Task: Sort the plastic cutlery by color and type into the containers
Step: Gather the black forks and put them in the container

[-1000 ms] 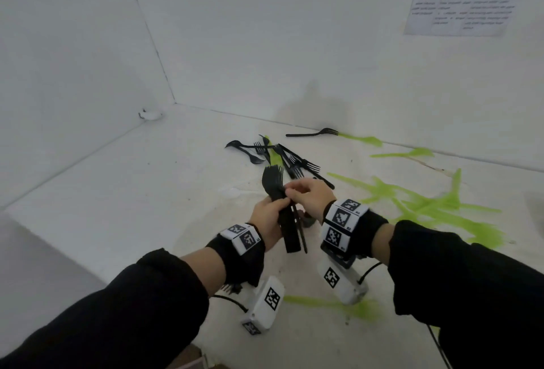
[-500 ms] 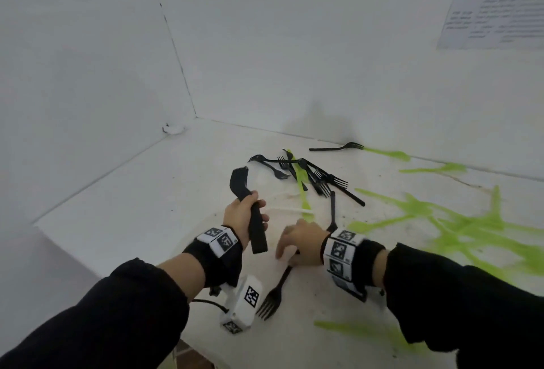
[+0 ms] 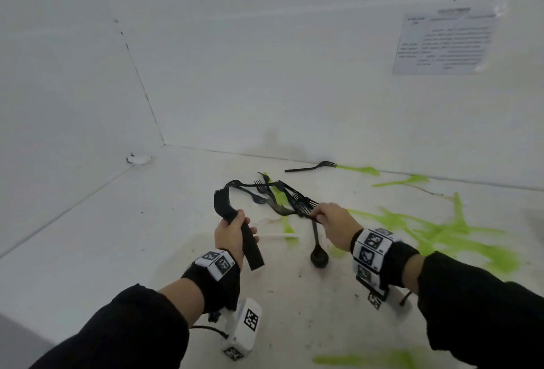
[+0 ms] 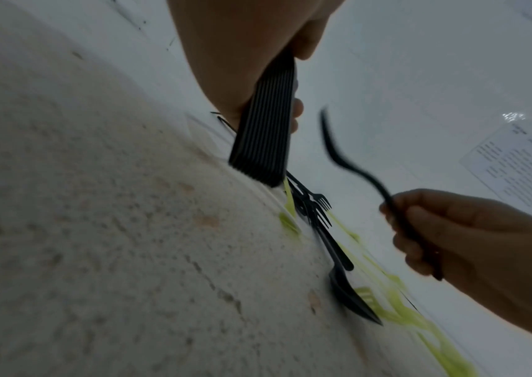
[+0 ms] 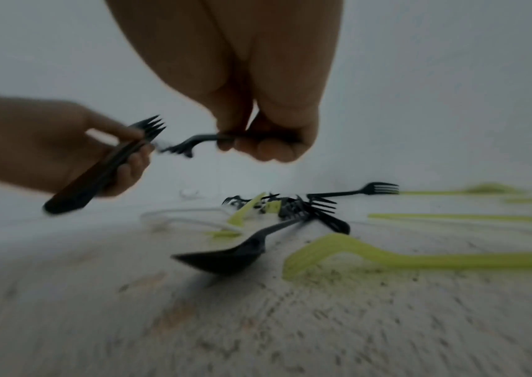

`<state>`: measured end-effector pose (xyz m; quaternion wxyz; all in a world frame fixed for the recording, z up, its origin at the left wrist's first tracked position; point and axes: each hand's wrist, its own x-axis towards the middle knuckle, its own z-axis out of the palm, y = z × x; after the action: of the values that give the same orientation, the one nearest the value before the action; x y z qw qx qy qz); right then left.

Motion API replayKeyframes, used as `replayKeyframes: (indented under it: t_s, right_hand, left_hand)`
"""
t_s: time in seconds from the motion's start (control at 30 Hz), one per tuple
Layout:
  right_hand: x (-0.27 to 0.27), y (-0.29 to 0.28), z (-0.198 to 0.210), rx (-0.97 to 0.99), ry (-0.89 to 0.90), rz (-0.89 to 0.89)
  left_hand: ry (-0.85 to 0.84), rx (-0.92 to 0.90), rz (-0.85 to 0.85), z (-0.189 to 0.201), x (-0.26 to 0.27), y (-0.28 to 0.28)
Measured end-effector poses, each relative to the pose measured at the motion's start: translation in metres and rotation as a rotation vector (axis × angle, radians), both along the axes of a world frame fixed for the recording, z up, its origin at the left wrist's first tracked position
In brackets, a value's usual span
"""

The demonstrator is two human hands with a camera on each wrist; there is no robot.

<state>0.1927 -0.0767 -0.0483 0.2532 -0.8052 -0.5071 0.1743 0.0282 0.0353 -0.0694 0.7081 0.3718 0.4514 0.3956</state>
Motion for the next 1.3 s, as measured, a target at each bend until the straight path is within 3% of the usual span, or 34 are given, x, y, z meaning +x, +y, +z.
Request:
replayKeyframes:
  t_s: [0.07,0.23,0.37,0.5,0.6,0.7,0.8,0.97,1.03,1.13,1.23,1.3]
  right_hand:
    - [0.0,0.001,0.003,0.112,0.157,-0.111]
    - [-0.029,0.01,-0.005,0.174,0.461,-0.186]
    - [-0.04,0.005,-0.011,0.222,0.296,-0.17]
    - [-0.029,0.003,-0.004,0.112,0.185,-0.03]
    - [-0.013,0.009,0.004,0.015,0.175,0.087]
    - [0.007,0.022,0.009,0.014,0.2,0.089]
    - [0.01,0.031,0.006,0.012,0.21,0.215]
    - [0.018,0.049,-0.005,-0.021,0.128,0.217]
    - [0.04,0.064,-0.003,-0.051,0.027,0.182]
    - [0.075,0.091,0.003,-0.272,-0.286,0.293]
    - [0.094,0.114,0.005,-0.405,-0.666,0.534]
    - [0.096,0.124,-0.001,-0.426,-0.829,0.74]
  left_hand:
    - [0.005,-0.036,-0.07,-0.002,0.009,-0.006]
    - [-0.027,-0.05,-0.257,-0.002,0.038,-0.035]
    - [-0.06,-0.104,-0.212,-0.005,0.051,-0.045]
    - [0.068,-0.042,-0.151,-0.009,0.053,-0.045]
    - [0.073,-0.044,-0.172,-0.013,0.055,-0.042]
    - [0.017,-0.085,-0.191,-0.01,0.057,-0.039]
    - [0.007,-0.119,-0.226,-0.008,0.058,-0.038]
    - [0.024,-0.139,-0.17,-0.012,0.055,-0.033]
    - [0.022,-0.151,-0.139,-0.014,0.054,-0.03]
    - [0.029,-0.162,-0.11,-0.016,0.051,-0.024]
    - [0.032,-0.162,-0.087,-0.018,0.049,-0.019]
    - [0.028,-0.166,-0.094,-0.018,0.049,-0.018]
